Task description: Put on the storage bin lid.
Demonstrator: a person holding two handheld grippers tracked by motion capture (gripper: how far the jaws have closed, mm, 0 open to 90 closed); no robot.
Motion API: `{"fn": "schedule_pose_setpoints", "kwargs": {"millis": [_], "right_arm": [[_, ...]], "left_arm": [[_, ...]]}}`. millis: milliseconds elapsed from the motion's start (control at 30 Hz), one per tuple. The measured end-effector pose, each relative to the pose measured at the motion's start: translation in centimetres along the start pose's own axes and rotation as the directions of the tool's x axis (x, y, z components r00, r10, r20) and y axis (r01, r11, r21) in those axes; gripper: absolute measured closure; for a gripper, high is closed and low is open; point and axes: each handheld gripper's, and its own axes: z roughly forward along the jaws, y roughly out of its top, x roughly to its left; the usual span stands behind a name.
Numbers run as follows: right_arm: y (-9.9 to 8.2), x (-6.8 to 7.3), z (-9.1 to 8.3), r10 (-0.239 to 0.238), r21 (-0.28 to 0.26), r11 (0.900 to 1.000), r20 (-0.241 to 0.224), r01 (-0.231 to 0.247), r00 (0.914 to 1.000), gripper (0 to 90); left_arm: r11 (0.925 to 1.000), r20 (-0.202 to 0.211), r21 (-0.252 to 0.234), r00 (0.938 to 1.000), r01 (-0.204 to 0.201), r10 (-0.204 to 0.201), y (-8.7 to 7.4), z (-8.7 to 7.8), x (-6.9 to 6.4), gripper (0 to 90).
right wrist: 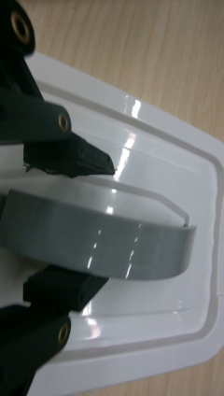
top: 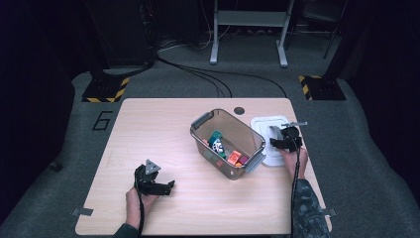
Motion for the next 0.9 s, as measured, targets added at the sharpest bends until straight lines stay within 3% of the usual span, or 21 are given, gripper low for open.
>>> {"fn": "schedule_pose_setpoints", "kwargs": {"millis": [33,167,300,333,633,667,900], "right_arm": [[0.1,-0.2,0.0,0.014,-0.005,0.9999,-0.002,-0.014,0.9999,61.5],[0.3,-1.0,-0.2,0.031,-0.009,0.9995,-0.017,-0.031,0.9994,66.3],[0.5,-0.8,-0.3,0.037,-0.014,0.9992,-0.023,-0.038,0.9990,66.8],[0.5,-0.9,-0.3,0.012,-0.014,0.9998,-0.021,-0.013,0.9997,66.9],[0.7,-0.9,-0.7,0.000,-0.020,0.9998,-0.035,-0.001,0.9994,67.1],[0.8,-1.0,-1.0,-0.026,-0.024,0.9994,-0.039,0.025,0.9989,67.1],[1.9,-1.3,-2.1,-0.013,-0.049,0.9987,-0.056,0.010,0.9984,67.1]], "left_arm": [[1.0000,0.001,0.001,1.0000,-0.002,0.002,0.0,0.0,0.0,0.2],[1.0000,0.001,0.002,1.0000,-0.003,0.003,0.0,0.0,0.0,0.2],[1.0000,0.000,0.001,1.0000,-0.002,0.002,0.0,0.0,0.0,0.2],[1.0000,0.001,0.002,1.0000,-0.004,0.004,0.0,0.0,0.0,0.2],[1.0000,0.001,0.002,1.0000,-0.004,0.004,0.0,0.0,0.0,0.2],[1.0000,0.000,0.001,1.0000,-0.002,0.002,0.0,0.0,0.0,0.2],[1.0000,0.001,-0.004,1.0000,-0.003,0.003,0.0,0.0,-0.1,0.4]]}}
